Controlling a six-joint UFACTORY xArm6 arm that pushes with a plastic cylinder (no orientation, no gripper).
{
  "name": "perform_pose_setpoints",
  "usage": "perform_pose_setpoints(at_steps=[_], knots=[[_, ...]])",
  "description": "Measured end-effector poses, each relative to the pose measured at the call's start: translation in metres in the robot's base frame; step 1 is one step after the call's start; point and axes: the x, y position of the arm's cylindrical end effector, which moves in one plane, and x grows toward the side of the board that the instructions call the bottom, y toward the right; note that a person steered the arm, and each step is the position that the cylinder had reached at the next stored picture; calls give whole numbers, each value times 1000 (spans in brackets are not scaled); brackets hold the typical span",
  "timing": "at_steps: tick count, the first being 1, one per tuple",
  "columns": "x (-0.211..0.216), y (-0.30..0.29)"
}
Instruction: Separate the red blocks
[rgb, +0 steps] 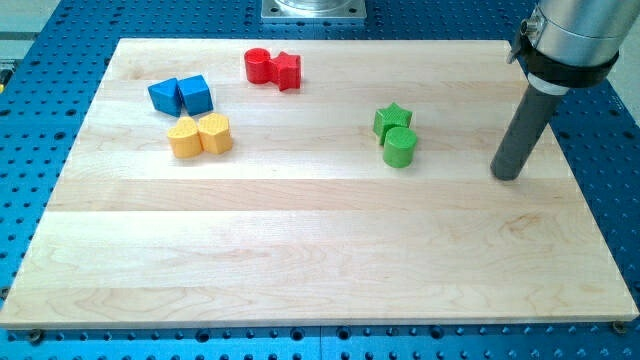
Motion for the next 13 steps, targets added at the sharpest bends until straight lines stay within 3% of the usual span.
perform_pose_setpoints(at_steps=[3, 4, 5, 6, 11, 12, 13], knots=[[34, 3], [-13, 65], [-101, 74], [-256, 96], [-239, 102], [-230, 79], [-214, -85]])
